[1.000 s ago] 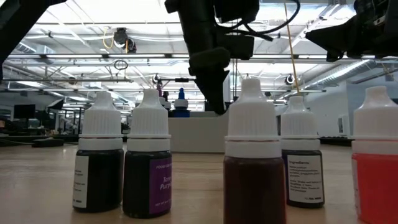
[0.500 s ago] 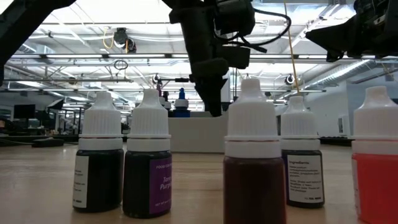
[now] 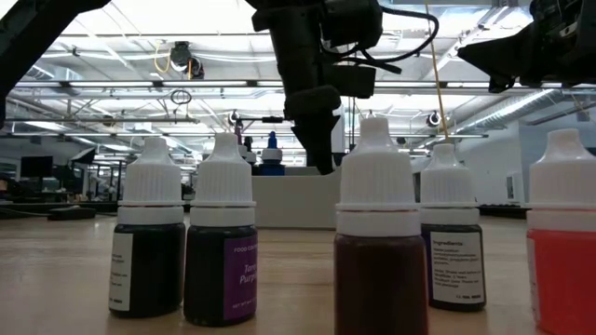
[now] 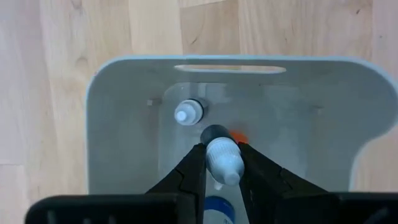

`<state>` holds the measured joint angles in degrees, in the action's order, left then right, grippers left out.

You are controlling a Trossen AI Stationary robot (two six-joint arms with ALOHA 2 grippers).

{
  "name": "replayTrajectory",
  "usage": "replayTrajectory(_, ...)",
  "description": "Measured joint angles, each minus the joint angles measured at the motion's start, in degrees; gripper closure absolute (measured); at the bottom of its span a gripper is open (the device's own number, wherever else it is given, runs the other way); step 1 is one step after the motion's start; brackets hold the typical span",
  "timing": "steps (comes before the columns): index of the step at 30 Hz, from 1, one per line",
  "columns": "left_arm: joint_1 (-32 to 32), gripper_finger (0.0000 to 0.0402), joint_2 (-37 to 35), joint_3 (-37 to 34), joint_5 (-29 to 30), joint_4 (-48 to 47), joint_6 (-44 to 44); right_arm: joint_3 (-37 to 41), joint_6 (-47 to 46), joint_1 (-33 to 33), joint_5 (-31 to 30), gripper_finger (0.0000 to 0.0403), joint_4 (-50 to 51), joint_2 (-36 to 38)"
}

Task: Pick & Place food coloring
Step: Put the small black food coloring bottle into the gray bin

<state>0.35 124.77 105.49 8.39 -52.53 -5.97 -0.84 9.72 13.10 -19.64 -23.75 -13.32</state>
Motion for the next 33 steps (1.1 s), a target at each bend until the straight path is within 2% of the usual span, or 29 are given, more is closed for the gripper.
replayTrajectory(5, -0.3, 0.0323, 0.7, 0.0, -2.3, 1.9, -0.2, 0.0, 0.0, 0.0, 0.0, 0.0403, 0.0, 0.0)
replayTrajectory(23, -0.1, 0.0316, 4.2, 0.0, -2.2, 3.1, -2.3, 0.0, 0.0, 0.0, 0.2, 0.0403, 0.0, -0.2)
replayTrajectory(33, -0.1, 0.0233, 4.0, 0.0, 2.2, 5.4, -3.2, 0.0, 0.1, 0.0, 0.2, 0.0403, 0.0, -0.2)
